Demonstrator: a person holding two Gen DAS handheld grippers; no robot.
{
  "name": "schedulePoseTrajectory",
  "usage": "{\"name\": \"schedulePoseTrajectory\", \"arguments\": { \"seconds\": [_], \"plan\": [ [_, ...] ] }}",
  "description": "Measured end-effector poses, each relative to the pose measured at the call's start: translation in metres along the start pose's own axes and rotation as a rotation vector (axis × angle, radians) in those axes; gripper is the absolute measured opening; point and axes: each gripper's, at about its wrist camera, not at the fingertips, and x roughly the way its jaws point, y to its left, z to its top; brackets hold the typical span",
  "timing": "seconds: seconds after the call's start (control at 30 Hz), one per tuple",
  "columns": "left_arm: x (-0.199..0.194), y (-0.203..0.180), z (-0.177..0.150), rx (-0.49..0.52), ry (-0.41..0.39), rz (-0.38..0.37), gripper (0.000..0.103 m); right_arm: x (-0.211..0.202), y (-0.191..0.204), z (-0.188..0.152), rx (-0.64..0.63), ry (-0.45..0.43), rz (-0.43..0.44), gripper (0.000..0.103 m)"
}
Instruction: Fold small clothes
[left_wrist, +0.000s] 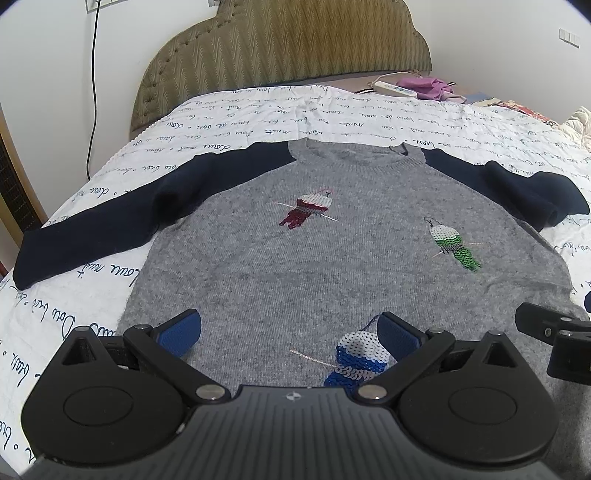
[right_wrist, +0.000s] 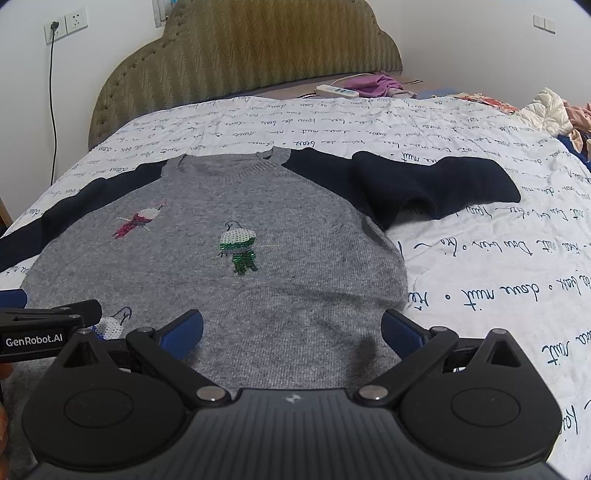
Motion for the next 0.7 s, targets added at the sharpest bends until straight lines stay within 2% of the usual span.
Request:
{"name": "schedulePoseTrajectory", "arguments": {
  "seconds": [0.7],
  "plan": [
    [0.0003, -0.0004, 0.0, 0.008, 0.006, -0.003, 0.103, -0.0007, 0.0002, 0.0001, 0.0, -0.002, 0.001, 0.103]
  ]
}}
